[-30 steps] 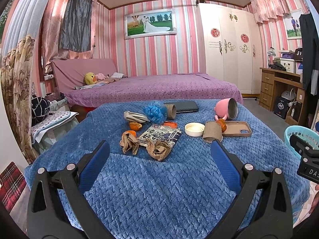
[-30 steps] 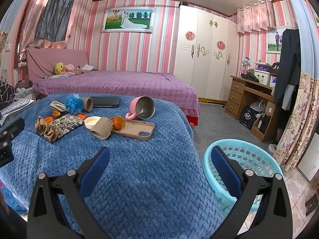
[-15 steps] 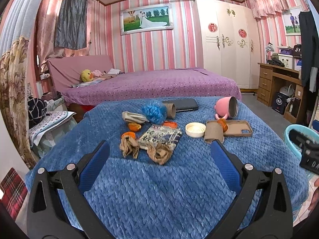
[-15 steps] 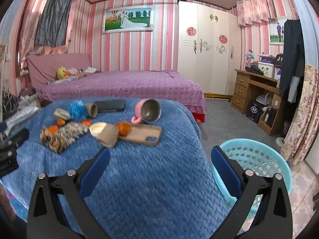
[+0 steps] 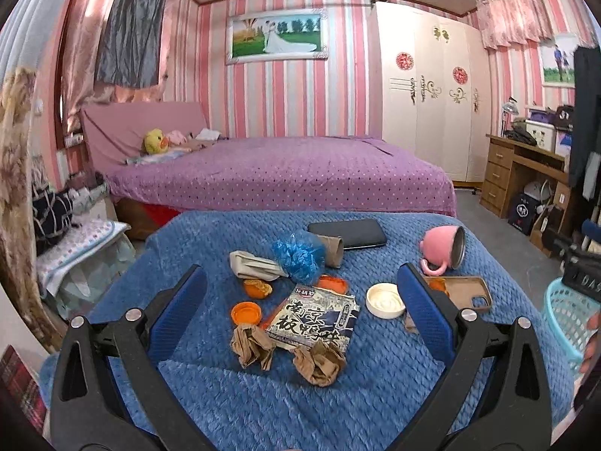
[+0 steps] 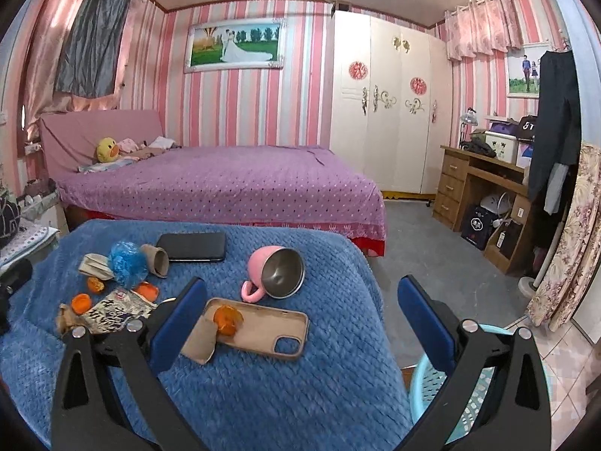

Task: Collect trash
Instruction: 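Reach the left tool to the crumpled brown paper while the right tool reaches the beige cardboard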

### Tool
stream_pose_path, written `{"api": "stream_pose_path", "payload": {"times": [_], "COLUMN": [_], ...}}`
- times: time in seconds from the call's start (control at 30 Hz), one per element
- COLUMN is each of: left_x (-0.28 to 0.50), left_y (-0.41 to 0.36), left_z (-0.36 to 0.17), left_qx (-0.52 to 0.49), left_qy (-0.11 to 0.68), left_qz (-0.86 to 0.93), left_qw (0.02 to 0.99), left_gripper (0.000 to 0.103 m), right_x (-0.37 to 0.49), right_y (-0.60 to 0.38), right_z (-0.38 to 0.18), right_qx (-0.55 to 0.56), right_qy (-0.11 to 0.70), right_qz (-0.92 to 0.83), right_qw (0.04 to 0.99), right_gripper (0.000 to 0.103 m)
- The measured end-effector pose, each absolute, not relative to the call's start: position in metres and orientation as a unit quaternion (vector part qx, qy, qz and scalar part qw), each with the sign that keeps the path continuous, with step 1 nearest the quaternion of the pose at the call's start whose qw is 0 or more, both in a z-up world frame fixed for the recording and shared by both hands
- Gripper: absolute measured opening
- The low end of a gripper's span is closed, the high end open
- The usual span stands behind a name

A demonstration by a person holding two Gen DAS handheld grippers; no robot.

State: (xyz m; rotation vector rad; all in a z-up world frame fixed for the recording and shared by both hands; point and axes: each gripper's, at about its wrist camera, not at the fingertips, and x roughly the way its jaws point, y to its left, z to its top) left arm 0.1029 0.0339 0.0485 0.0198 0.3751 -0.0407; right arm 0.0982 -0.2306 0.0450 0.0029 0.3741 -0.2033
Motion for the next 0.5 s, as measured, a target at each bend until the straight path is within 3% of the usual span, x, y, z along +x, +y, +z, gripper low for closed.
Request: {"api": "stream_pose_path", "payload": {"times": [0.33, 0.5], "left_x": [0.134, 0.141], "left_y": [0.064, 0.070], "left_z": [-0.007, -0.028], "left_qx": [0.021, 0.034], "left_qy": [0.252, 0.279], "left_qz": [0.017, 0.017], "left_qw": [0.967, 0.960], "left_gripper": [0.098, 0.098], "right_x": [0.124, 0.130], "right_y": [-0.237, -0.238], "right_z": [-0.017, -0.018], "right_qx": [-0.012, -0.030], "right_qy": [0.239, 0.229], "right_qz": [-0.102, -0.102], "right_qw": [0.965, 0.968], "right_gripper": [0.099, 0.099]}}
